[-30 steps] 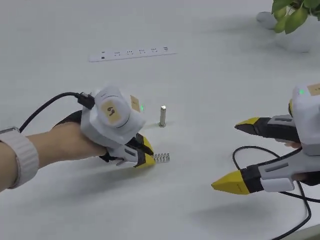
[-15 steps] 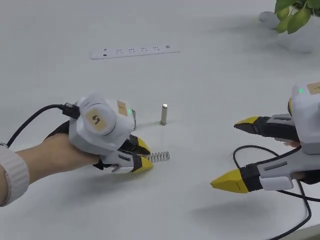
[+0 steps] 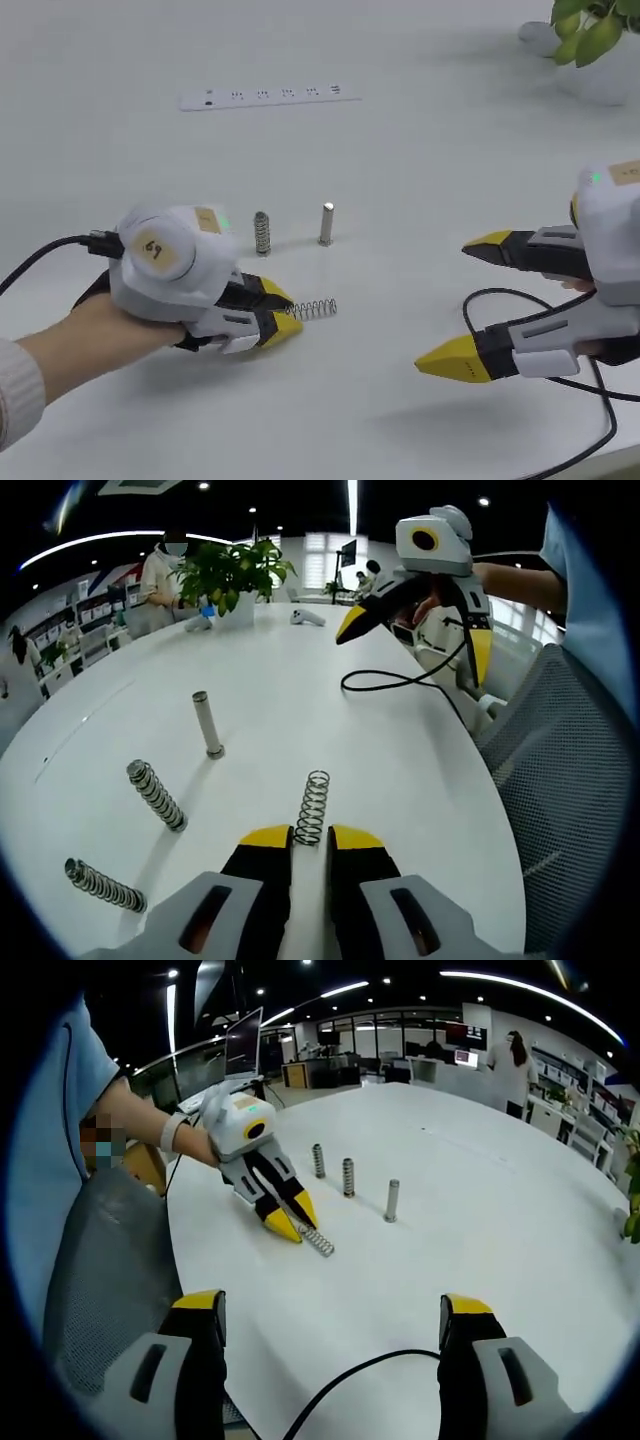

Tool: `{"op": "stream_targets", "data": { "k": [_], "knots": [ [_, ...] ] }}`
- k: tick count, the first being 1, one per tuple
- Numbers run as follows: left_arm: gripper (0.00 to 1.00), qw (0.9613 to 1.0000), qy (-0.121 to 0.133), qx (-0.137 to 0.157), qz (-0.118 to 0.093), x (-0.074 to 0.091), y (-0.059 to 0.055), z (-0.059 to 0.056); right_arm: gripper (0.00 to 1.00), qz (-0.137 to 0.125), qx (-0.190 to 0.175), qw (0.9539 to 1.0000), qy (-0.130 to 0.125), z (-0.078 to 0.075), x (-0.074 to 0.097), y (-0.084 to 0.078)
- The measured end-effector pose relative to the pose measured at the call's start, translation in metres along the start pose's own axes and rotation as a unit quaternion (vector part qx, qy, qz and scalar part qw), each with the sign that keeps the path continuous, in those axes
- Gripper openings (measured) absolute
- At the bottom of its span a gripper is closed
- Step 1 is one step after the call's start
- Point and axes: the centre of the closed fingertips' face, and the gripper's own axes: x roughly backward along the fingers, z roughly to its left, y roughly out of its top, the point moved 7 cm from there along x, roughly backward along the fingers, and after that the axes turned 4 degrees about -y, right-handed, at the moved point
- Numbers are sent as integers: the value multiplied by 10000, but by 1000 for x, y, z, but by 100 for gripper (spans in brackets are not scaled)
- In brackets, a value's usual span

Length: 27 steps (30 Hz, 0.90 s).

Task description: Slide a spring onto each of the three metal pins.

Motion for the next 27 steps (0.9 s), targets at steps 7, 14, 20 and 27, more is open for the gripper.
{"op": "stream_targets", "data": {
  "k": [7,14,20,27],
  "knots": [
    [4,9997,95,119,-214,1,-2,2,86,44,23,10000,13,0,0,0],
    [3,9992,164,63,-351,1,-5,0,86,58,33,10000,21,-1,-1,0],
    [3,9988,215,30,-436,1,-5,-1,86,92,64,9999,45,-1,-3,1],
    [2,9981,294,95,-539,1,-7,0,86,71,78,9999,50,-2,-3,3]
  ]
}}
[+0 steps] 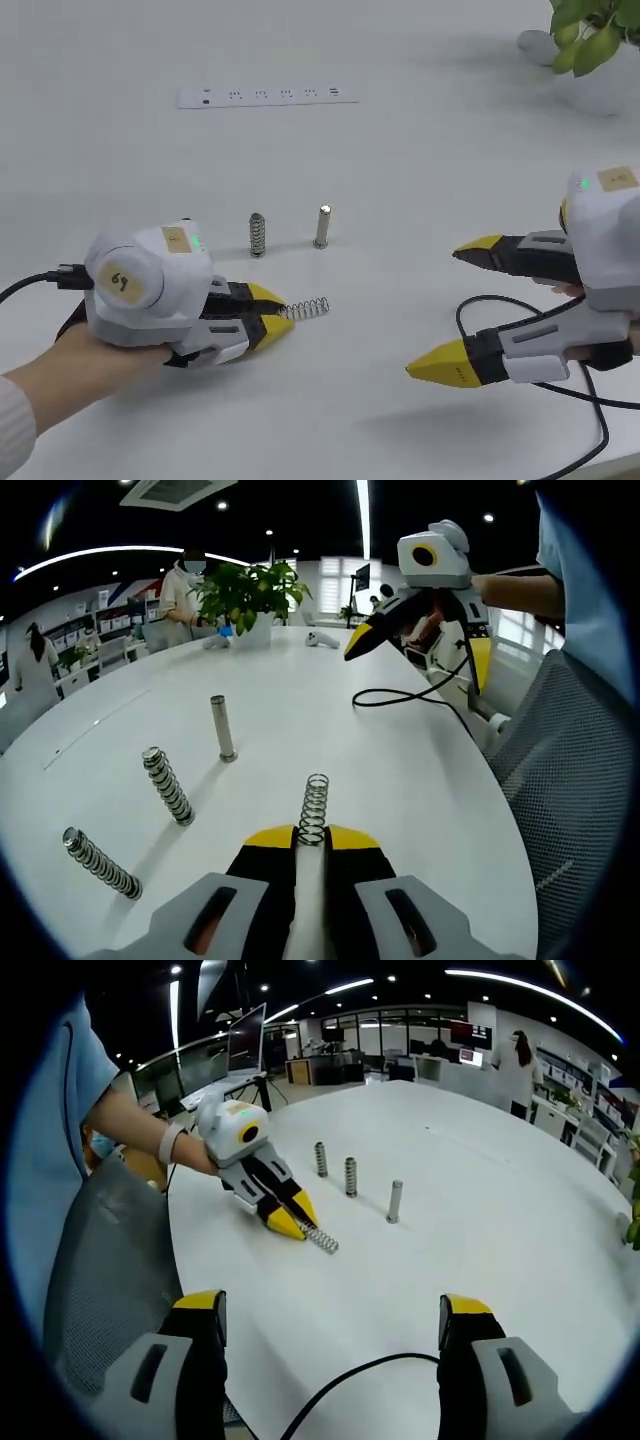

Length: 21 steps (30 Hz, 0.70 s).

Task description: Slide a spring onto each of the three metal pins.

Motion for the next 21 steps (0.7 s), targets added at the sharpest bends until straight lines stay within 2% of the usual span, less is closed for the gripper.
{"op": "stream_targets", "data": {
  "k": [1,16,21],
  "knots": [
    [2,10000,66,-15,7,1,0,1,86,-1,1,10000,4,0,0,0],
    [1,9996,129,175,-180,4,2,2,86,37,23,10000,20,1,-1,-1],
    [1,9995,147,189,-182,7,2,2,86,33,30,10000,32,2,-2,1]
  ]
}}
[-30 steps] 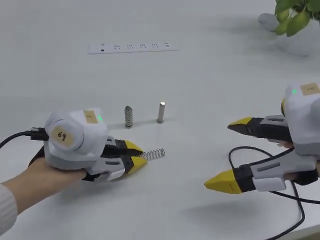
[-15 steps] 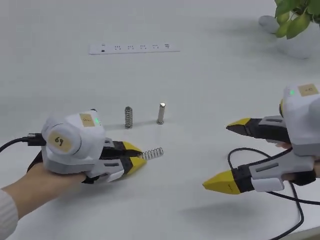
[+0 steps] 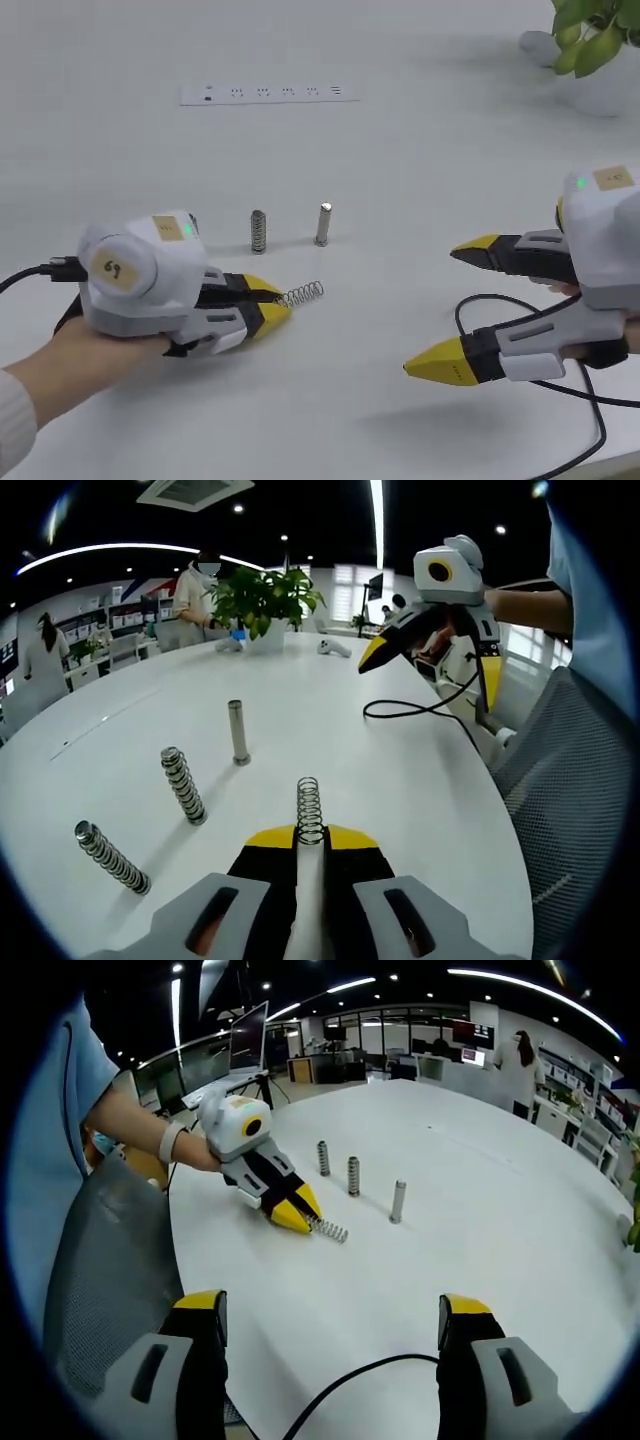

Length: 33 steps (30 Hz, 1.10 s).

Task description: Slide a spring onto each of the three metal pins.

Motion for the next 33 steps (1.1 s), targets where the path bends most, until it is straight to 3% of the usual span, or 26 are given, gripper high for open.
{"op": "stream_targets", "data": {
  "k": [17,33],
  "knots": [
    [1,9991,84,27,-413,27,20,-10,85,-24,277,9995,123,0,-3,19],
    [1,9967,451,102,-667,69,23,-29,83,-13,780,9960,427,4,-13,44]
  ]
}}
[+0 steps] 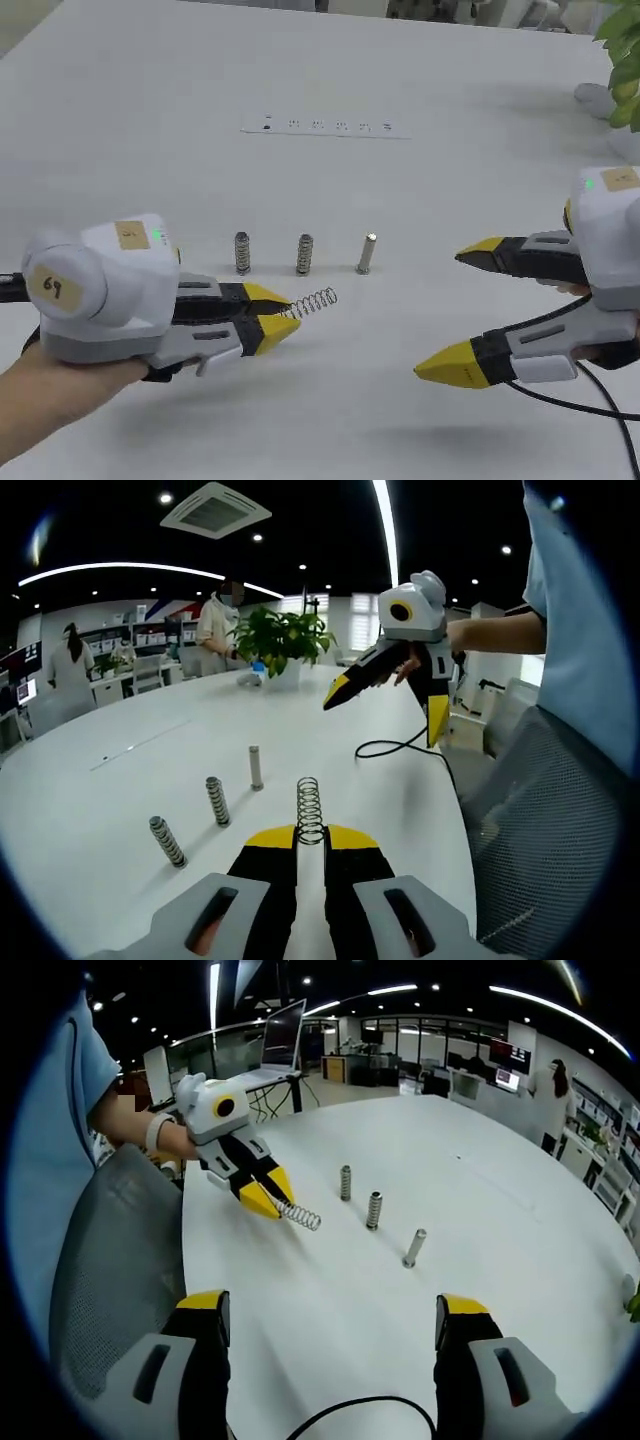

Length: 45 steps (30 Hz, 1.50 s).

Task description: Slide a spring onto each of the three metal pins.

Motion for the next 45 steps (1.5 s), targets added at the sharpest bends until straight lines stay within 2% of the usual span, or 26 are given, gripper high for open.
{"op": "stream_targets", "data": {
  "k": [10,16,24,27,32,36,41,45],
  "knots": [
    [1,9997,223,11,-108,21,4,-7,82,-30,299,9992,250,1,-12,19],
    [1,9995,271,-5,-157,30,5,-12,80,-39,444,9981,435,4,-20,29],
    [1,9993,276,-16,-246,38,6,-19,75,-67,579,9943,895,7,-33,48],
    [1,9993,272,-11,-261,40,5,-20,70,-53,653,9923,1047,9,-38,55],
    [1,9992,253,3,-296,44,5,-23,63,-17,772,9866,1437,16,-46,66],
    [1,9992,223,10,-327,46,5,-25,59,60,903,9831,1594,19,-51,72],
    [1,9992,177,11,-349,47,5,-28,52,36,861,9781,1893,24,-54,78],
    [1,9992,161,13,-359,48,5,-27,48,4,782,9760,2033,28,-57,79]
  ]
}}
